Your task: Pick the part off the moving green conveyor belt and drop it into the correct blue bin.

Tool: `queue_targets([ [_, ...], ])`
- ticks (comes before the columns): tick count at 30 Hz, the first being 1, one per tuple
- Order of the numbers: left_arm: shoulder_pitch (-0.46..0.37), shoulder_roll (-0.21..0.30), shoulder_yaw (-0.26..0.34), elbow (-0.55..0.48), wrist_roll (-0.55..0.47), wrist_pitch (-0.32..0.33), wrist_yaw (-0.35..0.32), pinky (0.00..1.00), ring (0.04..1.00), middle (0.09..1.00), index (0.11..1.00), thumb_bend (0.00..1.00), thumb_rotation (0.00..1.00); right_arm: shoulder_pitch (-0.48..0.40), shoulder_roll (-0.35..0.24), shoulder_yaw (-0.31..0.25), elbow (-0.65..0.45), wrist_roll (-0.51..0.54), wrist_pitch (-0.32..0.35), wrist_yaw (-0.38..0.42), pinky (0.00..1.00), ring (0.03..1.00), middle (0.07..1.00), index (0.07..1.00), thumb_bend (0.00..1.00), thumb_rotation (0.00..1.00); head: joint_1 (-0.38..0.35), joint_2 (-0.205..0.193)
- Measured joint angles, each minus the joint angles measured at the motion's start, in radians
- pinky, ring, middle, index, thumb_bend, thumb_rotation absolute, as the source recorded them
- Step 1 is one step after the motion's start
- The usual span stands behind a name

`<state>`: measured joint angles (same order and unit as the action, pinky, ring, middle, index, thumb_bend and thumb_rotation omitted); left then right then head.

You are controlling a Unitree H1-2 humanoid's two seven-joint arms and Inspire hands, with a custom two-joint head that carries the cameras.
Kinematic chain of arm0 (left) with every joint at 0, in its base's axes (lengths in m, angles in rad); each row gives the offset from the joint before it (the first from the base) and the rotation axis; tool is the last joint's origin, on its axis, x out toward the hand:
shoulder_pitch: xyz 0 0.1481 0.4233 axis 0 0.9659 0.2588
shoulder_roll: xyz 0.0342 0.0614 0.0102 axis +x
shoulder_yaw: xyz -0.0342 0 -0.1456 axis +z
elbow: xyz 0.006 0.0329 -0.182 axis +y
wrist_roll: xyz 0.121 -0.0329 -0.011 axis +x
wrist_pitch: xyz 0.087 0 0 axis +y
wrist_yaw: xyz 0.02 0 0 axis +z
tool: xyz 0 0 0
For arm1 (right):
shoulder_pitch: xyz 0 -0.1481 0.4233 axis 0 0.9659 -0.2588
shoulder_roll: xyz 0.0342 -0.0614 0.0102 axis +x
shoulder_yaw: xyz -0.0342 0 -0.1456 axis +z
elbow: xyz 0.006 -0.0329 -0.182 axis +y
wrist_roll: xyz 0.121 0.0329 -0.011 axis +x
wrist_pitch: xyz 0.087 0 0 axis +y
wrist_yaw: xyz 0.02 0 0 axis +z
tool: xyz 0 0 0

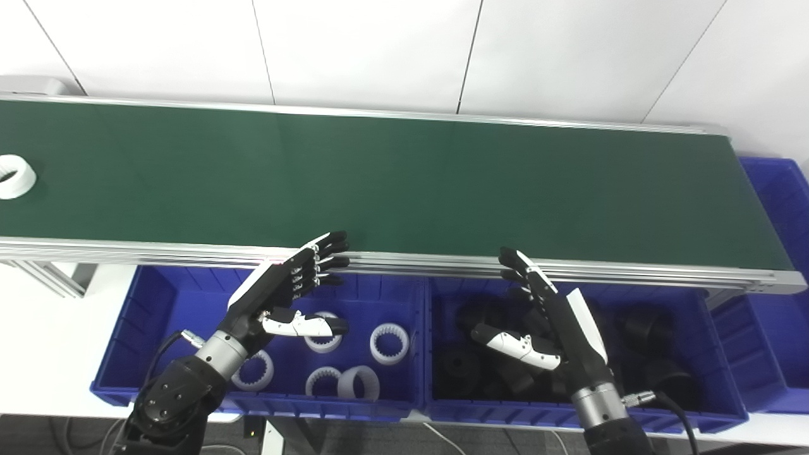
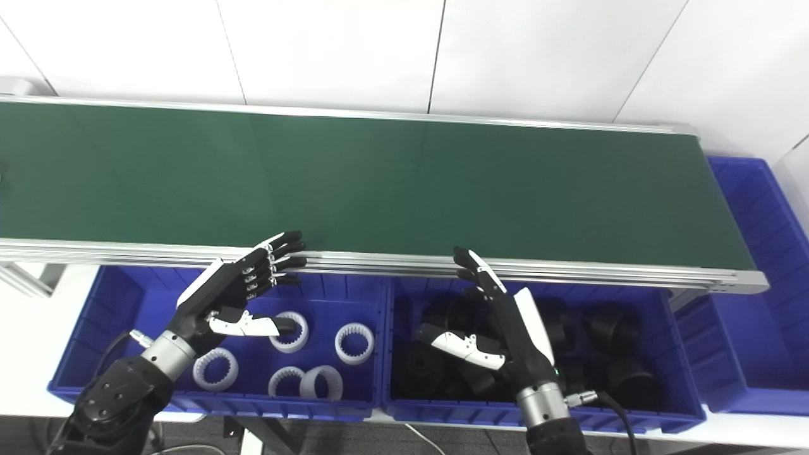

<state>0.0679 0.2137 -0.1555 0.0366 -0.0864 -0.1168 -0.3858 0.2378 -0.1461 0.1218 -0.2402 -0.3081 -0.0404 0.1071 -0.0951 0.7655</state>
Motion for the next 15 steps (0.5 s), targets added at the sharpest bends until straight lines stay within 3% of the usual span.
queue_targets([
  [1, 0.000, -0.005, -0.002, 0.001, 0.008, -0.001, 0.003, 0.77, 0.852, 0.906, 0.911, 0.85, 0.17, 0.000, -0.004, -0.001, 0.002, 0.004, 0.000, 0.000, 0.76, 0.858, 0.902, 0.912, 0.77, 0.52, 0.023, -0.005],
  [3, 0.001, -0.021, -0.008, 0.001, 0.027, -0.002, 0.016, 0.77, 0.853, 0.901, 0.906, 0.86, 0.17, 0.003, -0.014, -0.006, 0.010, 0.009, -0.002, 0.000, 0.75, 0.852, 0.902, 0.917, 0.75, 0.50, 0.159, -0.050],
  [4, 0.002, -0.034, -0.014, 0.001, 0.041, -0.005, 0.025, 0.77, 0.853, 0.901, 0.906, 0.86, 0.18, 0.006, -0.024, -0.010, 0.017, 0.015, -0.006, 0.000, 0.75, 0.852, 0.902, 0.917, 0.75, 0.50, 0.160, -0.051],
  [5, 0.003, -0.044, -0.021, 0.005, 0.052, -0.016, 0.029, 0.76, 0.851, 0.899, 0.904, 0.86, 0.18, 0.011, -0.034, -0.013, 0.020, 0.020, -0.008, 0.000, 0.76, 0.852, 0.902, 0.919, 0.74, 0.49, 0.252, -0.089],
  [6, 0.004, -0.055, -0.031, 0.013, 0.064, -0.033, 0.035, 0.76, 0.849, 0.898, 0.902, 0.87, 0.19, 0.015, -0.044, -0.018, 0.023, 0.029, -0.014, 0.000, 0.76, 0.851, 0.901, 0.920, 0.72, 0.46, 0.279, -0.101],
  [8, 0.009, -0.075, -0.044, 0.028, 0.086, -0.048, 0.047, 0.76, 0.848, 0.897, 0.899, 0.87, 0.19, 0.020, -0.065, -0.028, 0.031, 0.045, -0.031, 0.000, 0.76, 0.852, 0.901, 0.921, 0.70, 0.42, 0.287, -0.106],
  [10, 0.012, -0.095, -0.053, 0.052, 0.107, -0.068, 0.057, 0.75, 0.850, 0.900, 0.898, 0.89, 0.21, 0.022, -0.079, -0.038, 0.043, 0.058, -0.051, -0.003, 0.77, 0.854, 0.898, 0.921, 0.67, 0.35, 0.333, -0.147],
  [15, 0.013, -0.105, -0.060, 0.084, 0.141, -0.096, 0.075, 0.75, 0.857, 0.906, 0.901, 0.89, 0.22, 0.022, -0.084, -0.039, 0.065, 0.079, -0.066, -0.004, 0.77, 0.861, 0.902, 0.934, 0.64, 0.30, 0.334, -0.172],
])
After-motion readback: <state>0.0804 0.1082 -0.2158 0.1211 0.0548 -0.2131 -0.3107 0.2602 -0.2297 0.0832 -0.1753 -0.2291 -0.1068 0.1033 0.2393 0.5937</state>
